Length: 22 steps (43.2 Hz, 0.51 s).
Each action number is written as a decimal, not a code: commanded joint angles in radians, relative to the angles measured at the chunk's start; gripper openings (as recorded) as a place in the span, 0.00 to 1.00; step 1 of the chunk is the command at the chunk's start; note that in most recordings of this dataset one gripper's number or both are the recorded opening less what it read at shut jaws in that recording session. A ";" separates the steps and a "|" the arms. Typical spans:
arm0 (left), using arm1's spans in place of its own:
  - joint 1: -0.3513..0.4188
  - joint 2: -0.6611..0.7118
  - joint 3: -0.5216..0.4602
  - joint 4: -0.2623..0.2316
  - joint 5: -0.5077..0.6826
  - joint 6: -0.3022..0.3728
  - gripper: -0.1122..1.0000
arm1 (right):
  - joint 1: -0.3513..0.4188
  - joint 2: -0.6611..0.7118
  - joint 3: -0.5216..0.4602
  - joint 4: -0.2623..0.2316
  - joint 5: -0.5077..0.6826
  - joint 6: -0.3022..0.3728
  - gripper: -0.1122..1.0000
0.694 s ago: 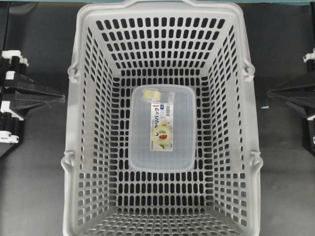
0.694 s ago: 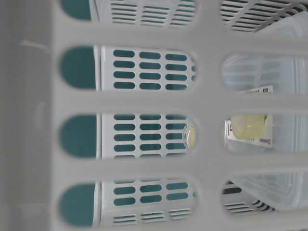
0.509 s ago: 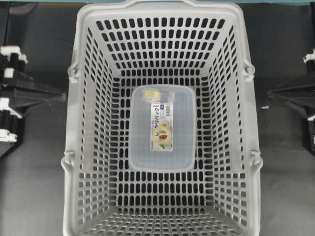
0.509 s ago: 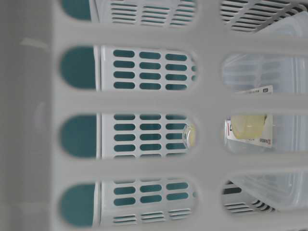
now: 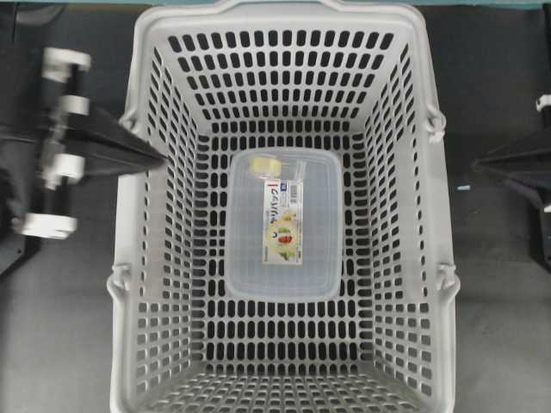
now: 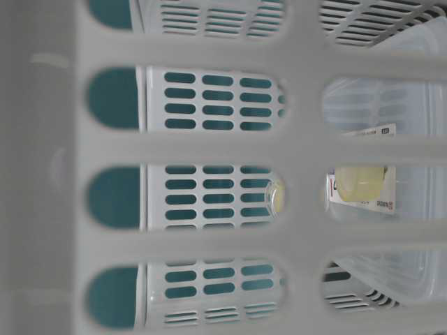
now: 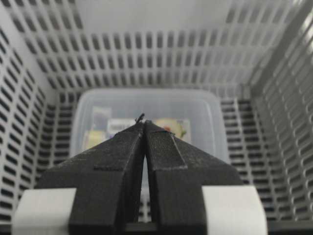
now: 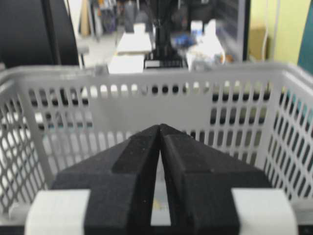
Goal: Pick up the cellophane tape from the shopping basket with the left arm.
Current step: 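Move the left gripper over the basket toward the tape roll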
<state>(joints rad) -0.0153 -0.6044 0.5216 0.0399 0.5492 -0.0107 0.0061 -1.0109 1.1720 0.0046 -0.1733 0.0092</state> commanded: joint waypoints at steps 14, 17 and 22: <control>-0.032 0.370 -0.370 0.005 0.279 0.006 0.10 | 0.002 -0.025 -0.032 0.003 0.075 0.002 0.28; -0.037 0.420 -0.411 0.005 0.313 0.005 0.10 | 0.002 -0.028 -0.032 0.003 0.083 0.002 0.39; -0.044 0.488 -0.454 0.005 0.377 0.005 0.11 | 0.005 -0.031 -0.034 0.006 0.084 0.003 0.66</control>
<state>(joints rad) -0.0522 -0.1457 0.1212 0.0414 0.8882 -0.0061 0.0061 -1.0462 1.1658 0.0061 -0.0859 0.0107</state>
